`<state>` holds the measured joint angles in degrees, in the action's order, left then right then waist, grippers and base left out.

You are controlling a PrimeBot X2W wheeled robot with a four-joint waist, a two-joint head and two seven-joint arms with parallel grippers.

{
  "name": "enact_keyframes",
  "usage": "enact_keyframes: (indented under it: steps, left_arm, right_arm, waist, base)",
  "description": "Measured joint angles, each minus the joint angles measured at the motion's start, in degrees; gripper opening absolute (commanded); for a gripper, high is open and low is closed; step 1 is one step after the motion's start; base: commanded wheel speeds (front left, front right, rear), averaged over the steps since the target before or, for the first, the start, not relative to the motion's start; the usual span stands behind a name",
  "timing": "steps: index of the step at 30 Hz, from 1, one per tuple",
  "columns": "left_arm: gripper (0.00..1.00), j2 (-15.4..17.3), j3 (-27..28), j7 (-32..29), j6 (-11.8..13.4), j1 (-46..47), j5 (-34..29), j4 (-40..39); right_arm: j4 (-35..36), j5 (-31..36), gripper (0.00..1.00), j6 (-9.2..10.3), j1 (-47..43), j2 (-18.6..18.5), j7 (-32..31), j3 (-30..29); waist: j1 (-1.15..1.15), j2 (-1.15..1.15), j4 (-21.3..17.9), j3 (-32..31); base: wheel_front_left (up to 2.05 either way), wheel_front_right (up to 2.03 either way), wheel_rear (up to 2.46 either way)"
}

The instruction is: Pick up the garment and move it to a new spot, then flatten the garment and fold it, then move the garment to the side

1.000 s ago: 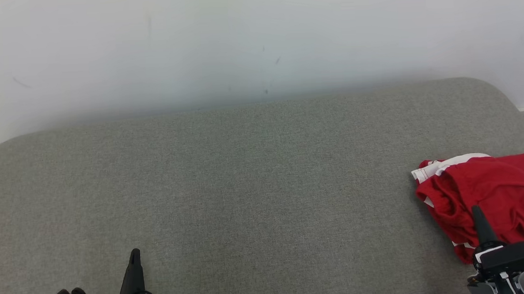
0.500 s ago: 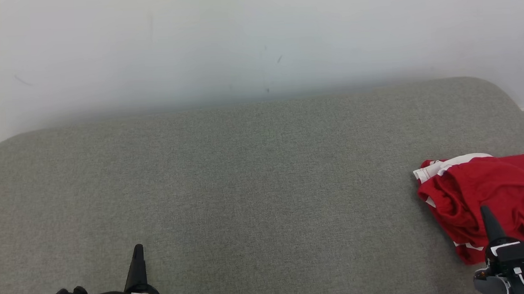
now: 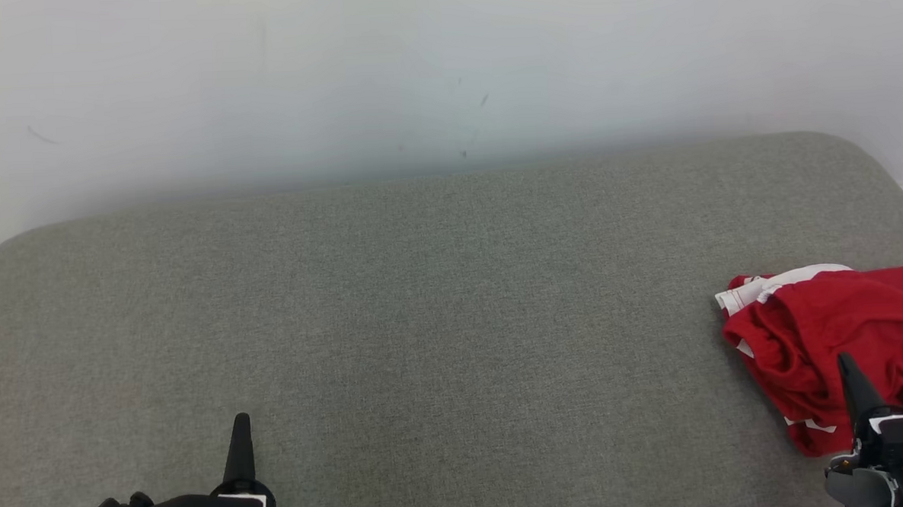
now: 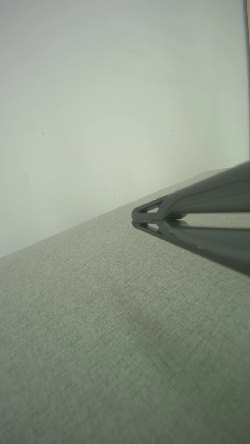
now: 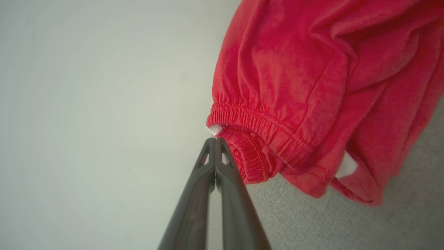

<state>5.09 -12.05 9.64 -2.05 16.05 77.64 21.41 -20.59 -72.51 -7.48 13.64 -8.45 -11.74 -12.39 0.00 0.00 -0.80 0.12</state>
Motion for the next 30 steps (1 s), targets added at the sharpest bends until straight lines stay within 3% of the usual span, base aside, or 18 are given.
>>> enact_keyframes:
  steps: [30]
  left_arm:
    - [0.0,-1.69,-0.22,-0.51,-3.92,3.82,13.9,4.65]
  right_arm:
    - [-5.13,-13.04,0.0,0.0,3.52,0.54,-4.17,-6.02]
  waist:
    - [0.0,0.0,0.52,0.43]
  base:
    - [0.0,0.0,0.0]
